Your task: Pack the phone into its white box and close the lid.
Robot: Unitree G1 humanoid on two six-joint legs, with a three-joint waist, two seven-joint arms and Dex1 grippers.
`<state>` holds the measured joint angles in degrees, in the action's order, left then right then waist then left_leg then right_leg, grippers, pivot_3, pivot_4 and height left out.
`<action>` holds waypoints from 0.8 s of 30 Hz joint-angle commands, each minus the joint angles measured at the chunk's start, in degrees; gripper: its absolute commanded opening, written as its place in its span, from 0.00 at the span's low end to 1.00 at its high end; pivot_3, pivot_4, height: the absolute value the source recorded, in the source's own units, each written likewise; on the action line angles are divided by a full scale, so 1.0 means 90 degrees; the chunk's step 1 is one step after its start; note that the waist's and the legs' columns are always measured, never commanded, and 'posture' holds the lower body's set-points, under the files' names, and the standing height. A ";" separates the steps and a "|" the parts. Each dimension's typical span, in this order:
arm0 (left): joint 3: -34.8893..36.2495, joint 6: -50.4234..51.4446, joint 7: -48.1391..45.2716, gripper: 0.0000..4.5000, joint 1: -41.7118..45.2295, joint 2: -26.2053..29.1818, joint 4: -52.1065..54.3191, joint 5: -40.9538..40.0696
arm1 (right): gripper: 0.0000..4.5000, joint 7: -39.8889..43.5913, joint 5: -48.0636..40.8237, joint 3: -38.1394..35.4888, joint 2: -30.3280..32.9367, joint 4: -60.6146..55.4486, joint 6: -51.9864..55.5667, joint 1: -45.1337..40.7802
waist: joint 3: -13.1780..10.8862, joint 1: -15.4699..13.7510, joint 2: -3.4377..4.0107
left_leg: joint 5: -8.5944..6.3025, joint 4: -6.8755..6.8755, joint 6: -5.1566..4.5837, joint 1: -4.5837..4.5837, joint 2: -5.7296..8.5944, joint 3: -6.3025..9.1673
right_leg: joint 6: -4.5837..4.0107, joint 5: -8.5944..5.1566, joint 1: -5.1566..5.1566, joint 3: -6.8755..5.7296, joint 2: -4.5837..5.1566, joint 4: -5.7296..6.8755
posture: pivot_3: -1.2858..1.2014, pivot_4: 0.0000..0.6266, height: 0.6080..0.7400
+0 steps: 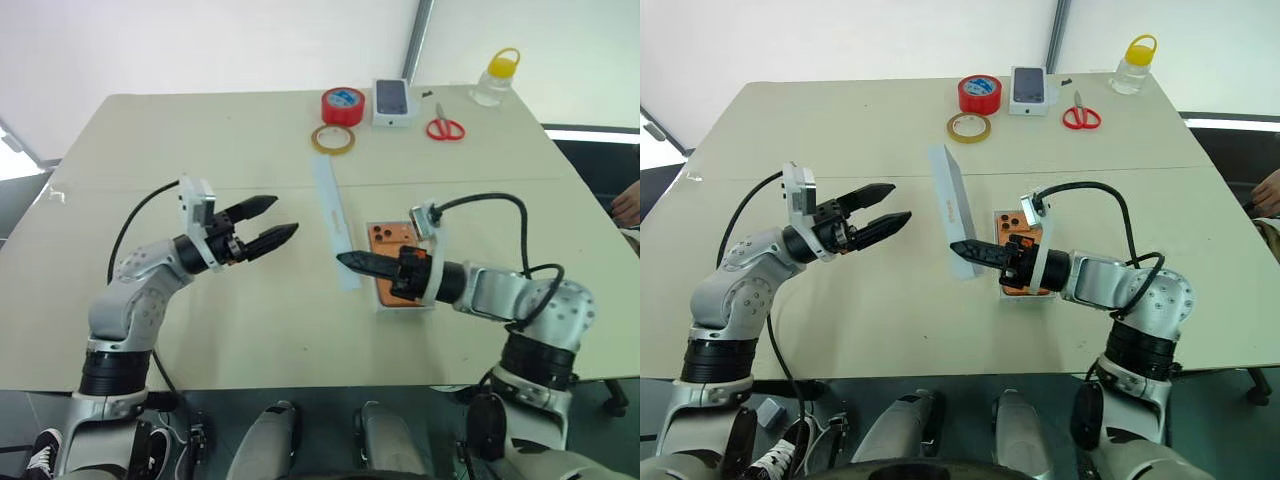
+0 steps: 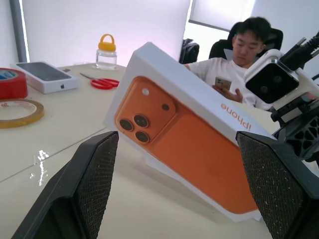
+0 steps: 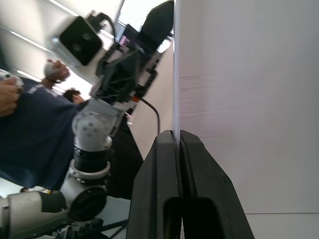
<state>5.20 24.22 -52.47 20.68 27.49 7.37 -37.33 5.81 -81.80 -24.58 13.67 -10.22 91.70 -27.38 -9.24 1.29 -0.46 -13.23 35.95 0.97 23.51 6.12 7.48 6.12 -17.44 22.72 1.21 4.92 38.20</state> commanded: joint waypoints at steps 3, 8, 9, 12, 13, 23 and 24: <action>-0.0085 -0.0106 0.0056 0.88 -0.0179 -0.0078 0.0384 0.0088 | 0.01 -0.0887 -0.1847 0.0960 0.0498 -0.0046 -0.0750 0.0366 | -0.0001 -0.0022 0.0000 | 0.0000 0.0001 0.0000 0.0001 -0.0001 0.0001 | 0.0000 0.0000 -0.0001 -0.0001 0.0000 -0.0003 | 0.52 0.24 1.00; -0.0142 -0.0170 -0.0002 0.57 -0.0327 -0.0105 0.0362 0.0152 | 0.00 -0.1786 -0.3038 0.1771 0.1230 0.0071 -0.1860 0.0587 | -0.0002 -0.0028 -0.0002 | -0.0002 0.0005 -0.0004 0.0002 0.0002 0.0000 | 0.0000 0.0000 -0.0007 -0.0002 0.0005 -0.0009 | 0.52 0.24 1.00; -0.0178 -0.0160 -0.0021 0.47 -0.0357 -0.0115 0.0341 0.0166 | 0.00 -0.1920 -0.3163 0.1865 0.1324 0.0128 -0.2070 0.0577 | -0.0002 -0.0021 -0.0002 | -0.0002 0.0005 -0.0004 0.0002 0.0001 0.0000 | 0.0000 -0.0001 -0.0008 -0.0002 0.0004 -0.0009 | 0.52 0.24 1.00; -0.0348 -0.0211 0.0063 0.12 -0.0419 -0.0284 0.0320 0.0286 | 0.00 -0.2197 -0.3428 0.2083 0.1502 0.0285 -0.2561 0.0550 | -0.0002 -0.0025 -0.0003 | -0.0002 0.0002 -0.0004 0.0001 -0.0001 0.0000 | 0.0000 -0.0001 -0.0007 -0.0002 0.0002 -0.0009 | 0.52 0.24 1.00; -0.0489 -0.0323 0.0163 0.02 -0.0425 -0.0422 0.0267 0.0446 | 0.00 -0.2251 -0.3380 0.2160 0.1569 0.0297 -0.2642 0.0541 | -0.0002 -0.0034 -0.0002 | -0.0002 0.0003 -0.0004 0.0001 0.0000 0.0000 | 0.0000 -0.0001 -0.0008 -0.0003 0.0002 -0.0010 | 0.52 0.24 1.00; -0.1270 -0.1120 0.0635 0.01 0.0017 -0.1471 -0.0845 0.1504 | 0.00 -0.2323 -0.3467 0.2463 0.2023 0.0556 -0.3041 0.0574 | -0.0003 -0.0068 -0.0006 | -0.0005 0.0010 -0.0011 0.0001 0.0001 0.0000 | 0.0001 -0.0001 -0.0019 -0.0008 0.0002 -0.0017 | 0.52 0.24 1.00; -0.1285 -0.1150 0.0631 0.01 0.0076 -0.1540 -0.0968 0.1547 | 0.00 -0.2314 -0.3467 0.2475 0.2064 0.0566 -0.3028 0.0569 | -0.0003 -0.0066 -0.0006 | -0.0005 0.0010 -0.0011 0.0001 0.0000 0.0001 | 0.0001 -0.0001 -0.0020 -0.0010 0.0002 -0.0017 | 0.52 0.24 1.00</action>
<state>-6.12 15.62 -47.06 20.20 14.09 -0.81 -24.11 -14.81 -112.25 -2.40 30.68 -5.28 64.70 -22.17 -9.27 0.70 -0.52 -13.27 36.04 0.87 23.52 6.13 7.48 6.14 -17.45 22.55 1.12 4.93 38.05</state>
